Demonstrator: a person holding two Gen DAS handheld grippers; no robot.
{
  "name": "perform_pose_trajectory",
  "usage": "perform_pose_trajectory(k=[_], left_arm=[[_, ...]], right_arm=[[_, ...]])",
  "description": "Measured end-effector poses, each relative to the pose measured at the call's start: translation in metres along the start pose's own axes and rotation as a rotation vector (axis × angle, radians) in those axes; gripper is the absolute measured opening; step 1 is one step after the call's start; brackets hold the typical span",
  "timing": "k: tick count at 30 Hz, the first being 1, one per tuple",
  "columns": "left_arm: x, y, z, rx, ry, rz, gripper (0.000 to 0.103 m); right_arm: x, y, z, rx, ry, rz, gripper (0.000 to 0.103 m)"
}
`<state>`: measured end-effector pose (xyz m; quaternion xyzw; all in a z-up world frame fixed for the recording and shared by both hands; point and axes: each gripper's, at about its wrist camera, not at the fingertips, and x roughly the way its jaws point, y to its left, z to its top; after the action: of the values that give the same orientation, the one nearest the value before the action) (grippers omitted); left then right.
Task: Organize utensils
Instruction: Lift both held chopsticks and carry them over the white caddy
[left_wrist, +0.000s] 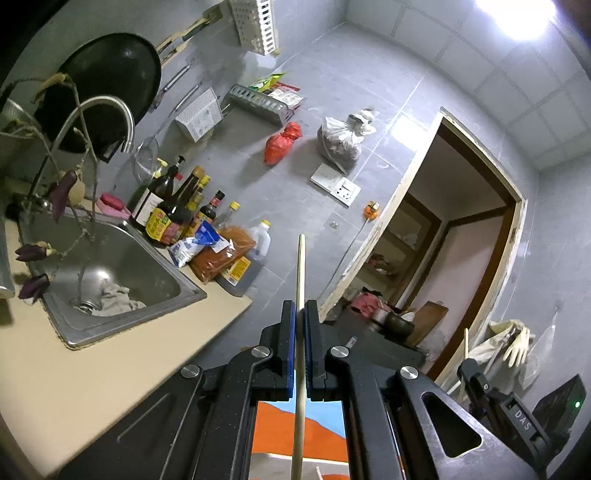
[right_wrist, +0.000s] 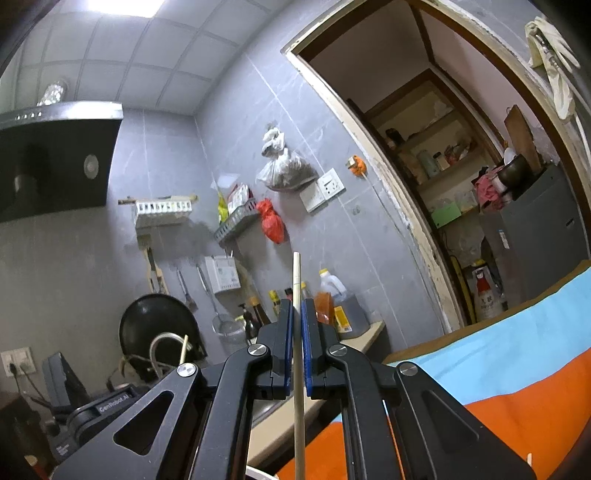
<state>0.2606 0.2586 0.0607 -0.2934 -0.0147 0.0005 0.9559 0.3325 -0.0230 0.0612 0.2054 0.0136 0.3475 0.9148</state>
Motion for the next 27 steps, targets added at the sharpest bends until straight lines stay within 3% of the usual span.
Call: perform_pose_trajectory(k=[16, 23, 27], left_arm=[[-0.03, -0.01, -0.018, 0.125, 0.027, -0.031, 0.002], [-0.037, -0.028, -0.018, 0.261, 0.016, -0.028, 0.002], [-0.028, -0.023, -0.018, 0.238, -0.002, -0.021, 0.002]], right_arm=[[-0.026, 0.021, -0.014, -0.2, 0.134, 0.036, 0.004], [-0.031, 0.029, -0.023, -0.291, 0.187, 0.042, 0.004], [-0.033, 0.032, -0.028, -0.3, 0.189, 0.043, 0.004]])
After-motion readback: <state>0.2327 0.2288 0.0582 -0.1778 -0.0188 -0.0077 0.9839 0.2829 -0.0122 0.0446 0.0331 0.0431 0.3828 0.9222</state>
